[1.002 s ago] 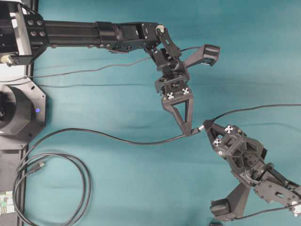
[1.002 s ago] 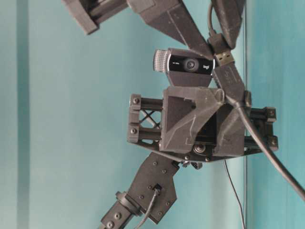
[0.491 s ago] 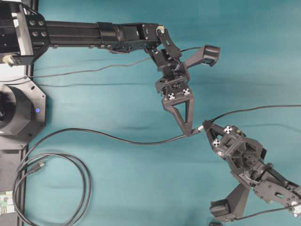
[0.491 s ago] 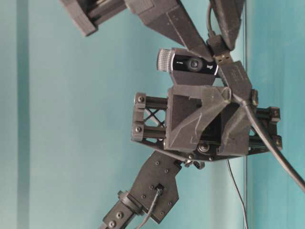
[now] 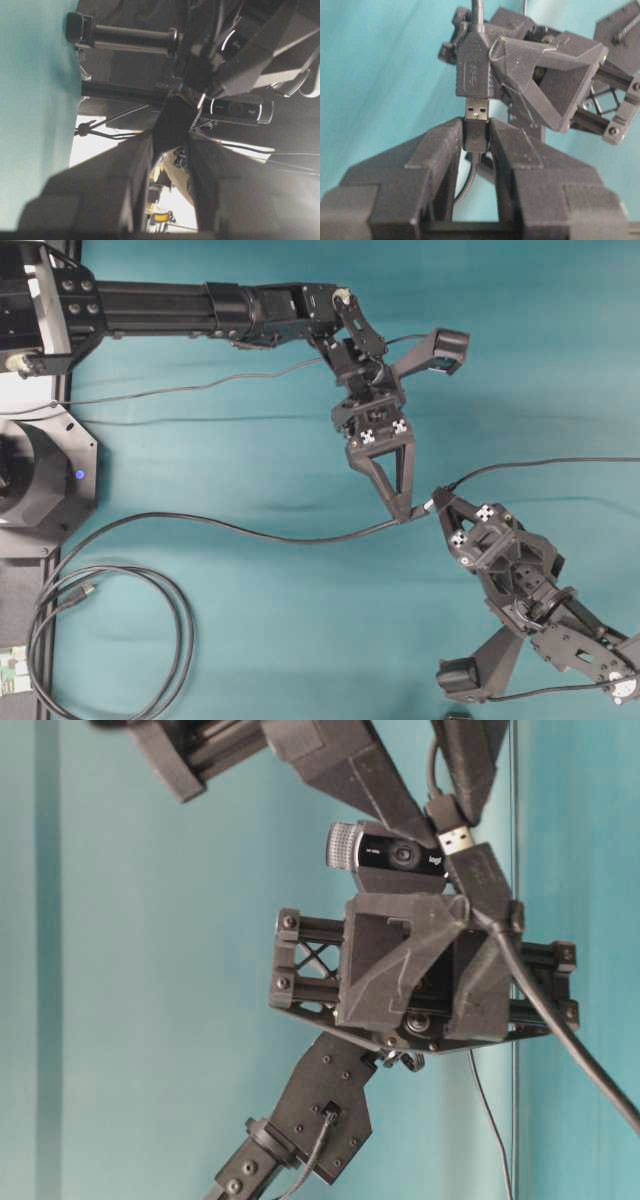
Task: Insert the USB using both arms.
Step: 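Push the plug into the socket, moving the right gripper toward the left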
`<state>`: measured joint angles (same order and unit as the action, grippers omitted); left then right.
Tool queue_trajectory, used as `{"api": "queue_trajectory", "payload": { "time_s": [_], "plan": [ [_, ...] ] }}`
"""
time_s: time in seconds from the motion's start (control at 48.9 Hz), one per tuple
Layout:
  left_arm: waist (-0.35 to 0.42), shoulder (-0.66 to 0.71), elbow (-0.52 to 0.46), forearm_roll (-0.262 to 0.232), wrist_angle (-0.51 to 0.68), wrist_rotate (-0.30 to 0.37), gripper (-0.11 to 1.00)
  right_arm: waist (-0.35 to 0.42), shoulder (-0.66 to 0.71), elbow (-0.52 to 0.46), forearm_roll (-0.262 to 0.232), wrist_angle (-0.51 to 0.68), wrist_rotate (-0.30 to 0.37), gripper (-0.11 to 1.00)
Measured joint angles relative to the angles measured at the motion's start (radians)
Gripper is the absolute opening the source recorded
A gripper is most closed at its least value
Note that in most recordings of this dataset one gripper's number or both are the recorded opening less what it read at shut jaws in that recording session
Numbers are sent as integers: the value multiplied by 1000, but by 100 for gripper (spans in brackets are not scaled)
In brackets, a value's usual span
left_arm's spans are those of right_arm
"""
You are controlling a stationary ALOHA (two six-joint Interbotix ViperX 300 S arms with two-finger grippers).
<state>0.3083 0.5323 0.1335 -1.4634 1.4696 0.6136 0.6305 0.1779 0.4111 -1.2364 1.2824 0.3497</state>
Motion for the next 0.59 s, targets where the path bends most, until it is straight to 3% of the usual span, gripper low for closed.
{"api": "queue_trajectory", "payload": {
  "time_s": [0.593],
  "plan": [
    [28, 0, -3, -5, -11, -2, 23, -5, 9, -6, 0, 35, 0, 22]
  ]
}}
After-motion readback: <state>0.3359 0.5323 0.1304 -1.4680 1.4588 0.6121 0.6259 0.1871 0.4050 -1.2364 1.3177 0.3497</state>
